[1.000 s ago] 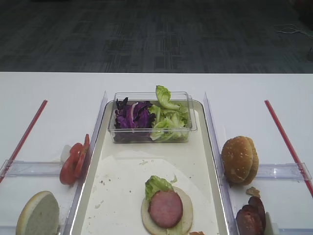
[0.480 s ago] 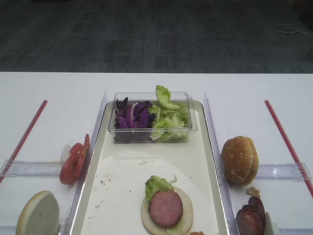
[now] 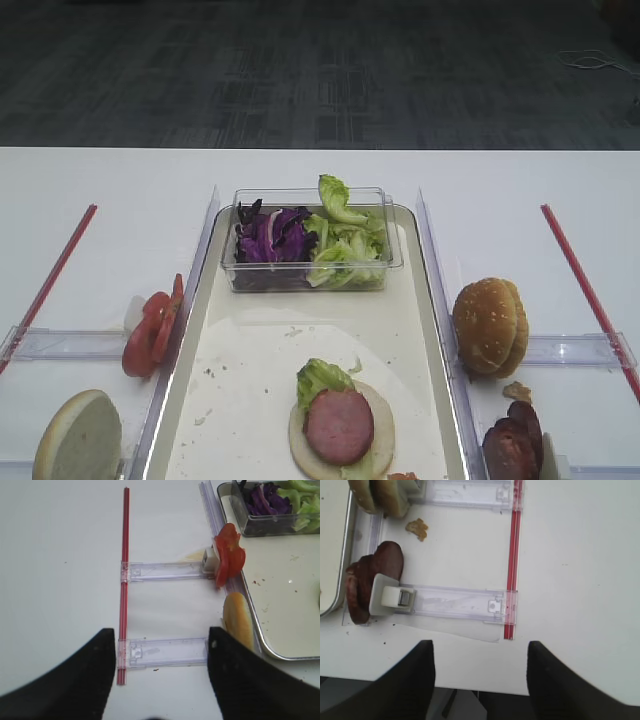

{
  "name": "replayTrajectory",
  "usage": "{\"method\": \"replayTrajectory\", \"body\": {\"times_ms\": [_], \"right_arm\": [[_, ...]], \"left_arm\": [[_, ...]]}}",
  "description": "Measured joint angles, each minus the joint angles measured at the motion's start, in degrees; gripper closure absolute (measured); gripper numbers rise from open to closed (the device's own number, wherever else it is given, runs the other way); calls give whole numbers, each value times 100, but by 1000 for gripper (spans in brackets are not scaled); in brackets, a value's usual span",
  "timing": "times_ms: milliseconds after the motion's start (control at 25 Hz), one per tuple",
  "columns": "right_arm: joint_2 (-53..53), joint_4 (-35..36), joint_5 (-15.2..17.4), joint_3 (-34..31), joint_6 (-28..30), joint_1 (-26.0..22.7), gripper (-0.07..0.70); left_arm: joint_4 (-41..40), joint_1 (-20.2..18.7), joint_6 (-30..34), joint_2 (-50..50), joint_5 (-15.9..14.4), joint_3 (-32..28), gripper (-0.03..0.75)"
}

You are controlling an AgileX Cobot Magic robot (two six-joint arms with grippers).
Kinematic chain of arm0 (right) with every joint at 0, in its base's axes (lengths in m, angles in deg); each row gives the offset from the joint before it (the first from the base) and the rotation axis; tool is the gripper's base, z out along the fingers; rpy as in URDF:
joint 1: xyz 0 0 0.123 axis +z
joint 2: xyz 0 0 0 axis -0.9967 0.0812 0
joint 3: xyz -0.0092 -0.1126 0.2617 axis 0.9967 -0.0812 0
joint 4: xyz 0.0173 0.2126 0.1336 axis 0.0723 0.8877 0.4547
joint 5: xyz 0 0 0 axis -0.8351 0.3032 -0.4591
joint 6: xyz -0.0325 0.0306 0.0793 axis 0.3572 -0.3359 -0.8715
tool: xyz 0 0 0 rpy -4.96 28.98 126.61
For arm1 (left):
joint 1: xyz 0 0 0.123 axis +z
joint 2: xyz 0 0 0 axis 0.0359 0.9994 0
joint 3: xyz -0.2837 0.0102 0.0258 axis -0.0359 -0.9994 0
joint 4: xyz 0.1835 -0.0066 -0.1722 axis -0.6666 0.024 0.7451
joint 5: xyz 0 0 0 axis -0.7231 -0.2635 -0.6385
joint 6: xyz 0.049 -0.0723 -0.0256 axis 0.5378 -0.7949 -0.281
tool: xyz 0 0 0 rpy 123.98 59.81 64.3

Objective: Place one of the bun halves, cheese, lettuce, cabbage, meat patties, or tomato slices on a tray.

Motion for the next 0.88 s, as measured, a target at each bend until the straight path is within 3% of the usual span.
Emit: {"method": "replayTrajectory", "body": {"times_ms": [880], "right_arm": [[-2185, 0, 105, 0, 0, 0, 202]], "left_arm": [[0, 0, 0, 0, 0, 0, 324]]}}
